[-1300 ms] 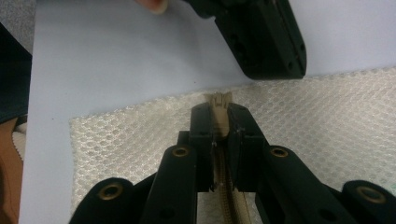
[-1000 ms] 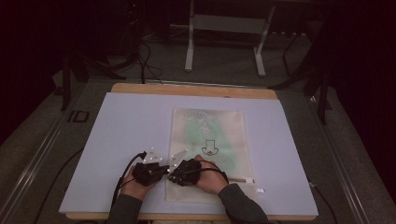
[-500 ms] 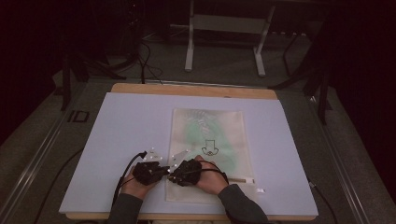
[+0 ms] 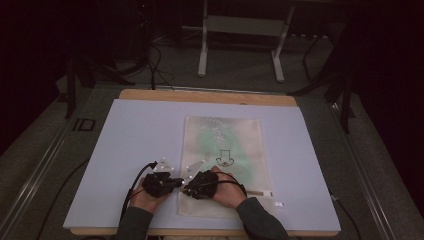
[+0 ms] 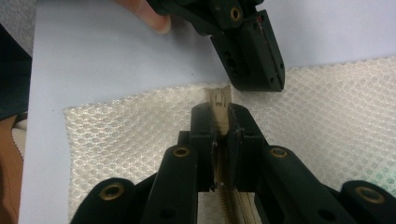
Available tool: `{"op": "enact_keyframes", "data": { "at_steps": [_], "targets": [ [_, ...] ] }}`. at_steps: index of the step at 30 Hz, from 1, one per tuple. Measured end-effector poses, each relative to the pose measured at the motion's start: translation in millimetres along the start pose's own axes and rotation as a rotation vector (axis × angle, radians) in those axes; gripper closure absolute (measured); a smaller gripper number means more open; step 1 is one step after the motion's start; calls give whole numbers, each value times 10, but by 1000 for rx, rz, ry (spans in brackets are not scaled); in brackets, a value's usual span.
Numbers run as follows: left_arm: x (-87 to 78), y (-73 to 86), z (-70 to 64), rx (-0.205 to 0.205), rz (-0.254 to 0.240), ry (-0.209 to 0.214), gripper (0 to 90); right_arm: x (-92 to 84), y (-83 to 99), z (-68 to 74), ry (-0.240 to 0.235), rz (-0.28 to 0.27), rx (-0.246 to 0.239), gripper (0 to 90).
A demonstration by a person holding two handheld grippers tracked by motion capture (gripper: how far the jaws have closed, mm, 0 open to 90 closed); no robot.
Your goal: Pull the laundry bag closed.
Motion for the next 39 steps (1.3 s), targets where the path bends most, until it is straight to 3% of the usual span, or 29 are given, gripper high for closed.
{"op": "enact_keyframes", "data": {
  "at_steps": [5, 21, 39],
  "targets": [
    [0, 1, 1, 2, -1, 1, 898, -17, 32, -15, -7, -2, 11, 824],
    [-1, 2, -1, 4, 0, -3, 898, -72, 103, 12, 28, 37, -21, 823],
    [-2, 1, -2, 2, 1, -3, 897, -140, 202, 11, 35, 57, -30, 823]
  ]
}}
Point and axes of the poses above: each handheld gripper's, and its own axes: x roughly forward along the jaws, y roughly out of its underside, z roughly to its left, the point moved 3 cm from there along x, roughly forward along the jaws, and after that the axes turned 9 degrees about z, right-handed, at the moved point
